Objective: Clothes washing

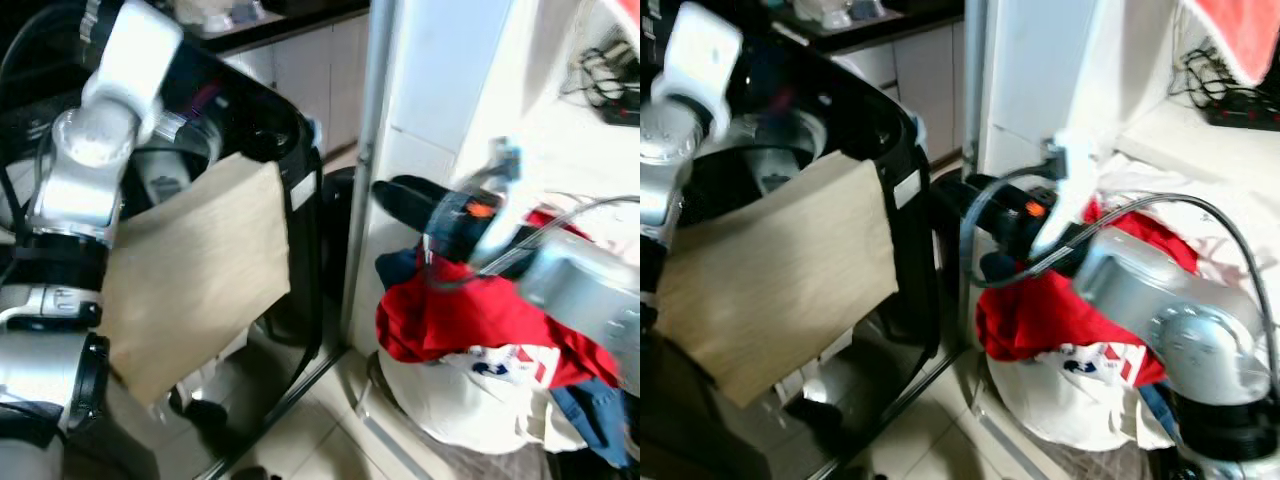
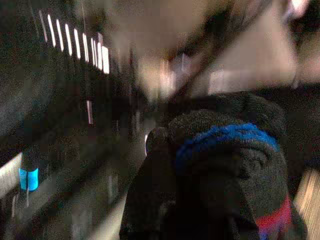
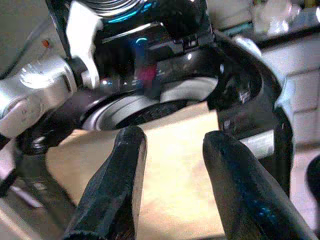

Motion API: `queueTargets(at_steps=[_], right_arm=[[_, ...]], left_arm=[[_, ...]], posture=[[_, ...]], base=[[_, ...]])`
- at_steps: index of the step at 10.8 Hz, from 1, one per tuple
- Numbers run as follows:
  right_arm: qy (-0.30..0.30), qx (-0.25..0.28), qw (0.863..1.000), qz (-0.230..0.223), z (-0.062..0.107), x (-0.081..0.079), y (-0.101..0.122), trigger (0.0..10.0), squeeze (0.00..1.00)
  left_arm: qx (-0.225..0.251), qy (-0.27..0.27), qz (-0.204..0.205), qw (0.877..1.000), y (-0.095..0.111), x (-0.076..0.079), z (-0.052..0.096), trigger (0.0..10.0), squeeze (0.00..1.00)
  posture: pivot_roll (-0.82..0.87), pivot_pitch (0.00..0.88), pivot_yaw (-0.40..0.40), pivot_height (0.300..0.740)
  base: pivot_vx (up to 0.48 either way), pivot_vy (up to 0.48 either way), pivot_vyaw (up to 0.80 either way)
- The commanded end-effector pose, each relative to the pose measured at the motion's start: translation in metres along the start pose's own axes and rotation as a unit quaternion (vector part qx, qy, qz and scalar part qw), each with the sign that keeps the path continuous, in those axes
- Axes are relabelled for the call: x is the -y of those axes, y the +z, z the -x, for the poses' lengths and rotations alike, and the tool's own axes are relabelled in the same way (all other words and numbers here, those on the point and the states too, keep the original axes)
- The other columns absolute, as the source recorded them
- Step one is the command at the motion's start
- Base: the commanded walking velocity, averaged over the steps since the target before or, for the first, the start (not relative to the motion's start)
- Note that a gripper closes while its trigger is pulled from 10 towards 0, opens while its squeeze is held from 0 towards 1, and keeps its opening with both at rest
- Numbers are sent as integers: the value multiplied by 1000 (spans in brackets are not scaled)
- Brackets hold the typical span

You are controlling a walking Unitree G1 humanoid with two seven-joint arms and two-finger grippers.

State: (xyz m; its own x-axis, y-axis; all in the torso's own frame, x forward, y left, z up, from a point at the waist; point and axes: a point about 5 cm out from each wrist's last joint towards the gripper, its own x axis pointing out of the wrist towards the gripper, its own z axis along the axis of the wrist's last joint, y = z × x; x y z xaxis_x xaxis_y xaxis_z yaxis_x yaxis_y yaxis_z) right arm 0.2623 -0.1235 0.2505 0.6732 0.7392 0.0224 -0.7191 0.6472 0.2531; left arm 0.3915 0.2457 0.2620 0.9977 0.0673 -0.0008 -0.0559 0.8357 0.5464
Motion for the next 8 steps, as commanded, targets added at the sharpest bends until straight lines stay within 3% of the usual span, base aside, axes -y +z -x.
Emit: queueTargets(at_steps=[1,2,3,4,7,8], right_arm=[[1,3,1000,26,-5,-8,1,10000,0],[2,1,999,33,-9,-12,-2,10000,0],[7,-3,999,37,-13,-17,-6,10000,0],[13,-12,999,46,-18,-22,-13,10000,0],[14,-17,998,54,-20,-25,-16,10000,0],[9,-18,998,57,-21,-26,-18,10000,0]], left_arm=[[-27,8,-8,1000,1,-3,-5,10000,0],[-69,17,-67,995,-9,-2,-9,10000,0],[-93,-3,-65,994,-16,3,-11,10000,0],[-119,-27,-18,992,-22,7,-12,10000,1000],[-128,-19,-11,991,-24,4,-13,10000,1000],[-113,-17,-65,991,-16,1,-15,10000,1000]], posture=[[-95,0,45,740],[-95,0,47,740],[-97,0,50,740],[-101,0,51,740],[-106,0,53,740],[-107,0,57,740]], base=[[0,0,0],[0,0,0],[0,0,0],[0,0,0],[0,0,0],[0,0,0]])
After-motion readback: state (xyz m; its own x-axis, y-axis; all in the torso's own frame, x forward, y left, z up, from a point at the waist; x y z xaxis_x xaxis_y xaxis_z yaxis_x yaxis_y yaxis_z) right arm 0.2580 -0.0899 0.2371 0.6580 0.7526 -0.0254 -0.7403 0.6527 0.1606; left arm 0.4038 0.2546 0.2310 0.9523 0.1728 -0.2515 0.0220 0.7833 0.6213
